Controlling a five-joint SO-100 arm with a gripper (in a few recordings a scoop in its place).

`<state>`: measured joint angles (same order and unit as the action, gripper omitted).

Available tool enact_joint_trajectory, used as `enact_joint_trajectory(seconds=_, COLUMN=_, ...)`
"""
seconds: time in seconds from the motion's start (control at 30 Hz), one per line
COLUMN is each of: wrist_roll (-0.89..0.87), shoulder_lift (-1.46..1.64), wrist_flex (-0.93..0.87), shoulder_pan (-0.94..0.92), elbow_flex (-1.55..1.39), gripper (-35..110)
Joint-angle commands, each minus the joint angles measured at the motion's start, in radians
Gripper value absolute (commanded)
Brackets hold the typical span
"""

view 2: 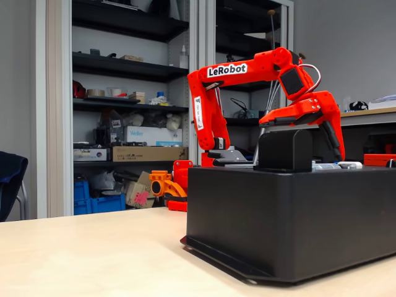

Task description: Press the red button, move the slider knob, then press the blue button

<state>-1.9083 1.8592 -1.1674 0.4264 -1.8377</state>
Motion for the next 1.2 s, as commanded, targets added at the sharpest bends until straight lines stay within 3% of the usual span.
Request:
enact_joint_trajectory(seconds=0.0, wrist_roll=0.005, shoulder_lift=0.015, wrist_flex=-0.038, shoulder_pan=-0.008, elbow_flex=0.052, gripper=96)
enact_joint_trajectory(seconds=0.37, wrist_roll=0.107, shoulder_lift=-0.023, wrist_flex=-0.129, shoulder_pan=-0.052, elbow_flex=0.276, gripper=92)
enact_joint_trajectory(seconds=0.53, wrist_roll=0.183, shoulder_lift=-0.006, wrist_flex=-0.095, shoulder_pan=-0.069, elbow_flex=0.295, gripper=71)
enact_joint_trajectory(seconds=0.73, wrist_roll=0.196, shoulder_lift=0.055, wrist_flex=-0.078, shoulder_pan=-0.084, elbow_flex=0.253, gripper=22)
enact_joint_trajectory(seconds=0.87, wrist_roll=0.202, shoulder_lift=0.081, wrist_flex=-0.081, shoulder_pan=-0.084, elbow_flex=0.249, gripper=0)
enact_joint_trajectory(seconds=1.17, wrist_roll=0.190, shoulder_lift=0.176, wrist_flex=0.002, shoulder_pan=-0.071, elbow_flex=0.181, gripper=0)
